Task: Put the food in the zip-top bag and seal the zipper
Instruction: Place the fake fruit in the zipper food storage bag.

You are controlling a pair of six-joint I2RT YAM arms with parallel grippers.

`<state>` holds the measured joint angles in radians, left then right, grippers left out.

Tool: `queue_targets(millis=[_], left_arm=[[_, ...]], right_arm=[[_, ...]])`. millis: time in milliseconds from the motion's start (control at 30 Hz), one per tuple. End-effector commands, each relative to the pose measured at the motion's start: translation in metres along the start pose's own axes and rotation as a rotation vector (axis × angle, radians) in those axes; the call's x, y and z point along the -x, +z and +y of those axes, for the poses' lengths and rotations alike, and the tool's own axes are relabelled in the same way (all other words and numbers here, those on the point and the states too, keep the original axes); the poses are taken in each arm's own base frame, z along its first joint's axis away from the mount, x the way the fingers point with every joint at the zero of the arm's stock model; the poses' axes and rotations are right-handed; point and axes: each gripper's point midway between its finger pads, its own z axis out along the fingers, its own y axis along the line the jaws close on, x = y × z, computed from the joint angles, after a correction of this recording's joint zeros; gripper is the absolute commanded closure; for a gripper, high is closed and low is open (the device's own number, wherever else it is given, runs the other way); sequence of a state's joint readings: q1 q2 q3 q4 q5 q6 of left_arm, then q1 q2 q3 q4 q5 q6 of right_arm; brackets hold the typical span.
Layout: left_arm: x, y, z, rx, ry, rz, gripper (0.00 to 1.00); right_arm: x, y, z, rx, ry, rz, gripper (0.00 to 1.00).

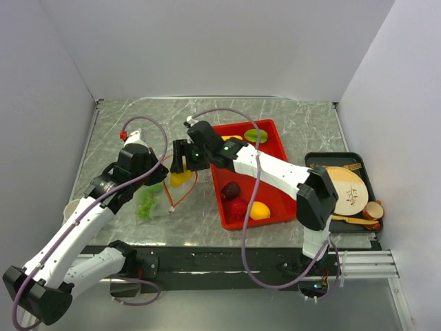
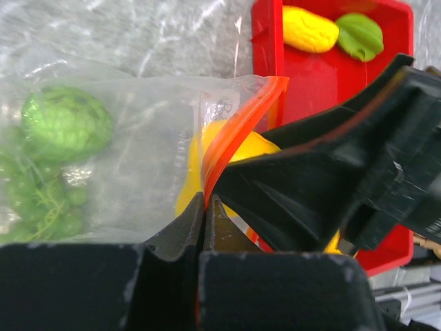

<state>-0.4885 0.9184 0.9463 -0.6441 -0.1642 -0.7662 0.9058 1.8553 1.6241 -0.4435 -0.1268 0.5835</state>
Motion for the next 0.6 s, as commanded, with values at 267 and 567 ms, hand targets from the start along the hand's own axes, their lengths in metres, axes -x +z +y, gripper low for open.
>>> queue_targets(millis=[267, 567], left_arm=[[0.035, -0.02, 0.005, 0.051, -0.04, -0.144, 0.99], [0.033, -0.018, 0.003, 0.039, -0.04, -0.143, 0.99]], right_arm=[[0.02, -0.017, 0.026, 0.066, -0.062, -0.041, 0.03], [0.037, -0.072, -0.027, -0.127, 0.004, -0.207, 0.0]])
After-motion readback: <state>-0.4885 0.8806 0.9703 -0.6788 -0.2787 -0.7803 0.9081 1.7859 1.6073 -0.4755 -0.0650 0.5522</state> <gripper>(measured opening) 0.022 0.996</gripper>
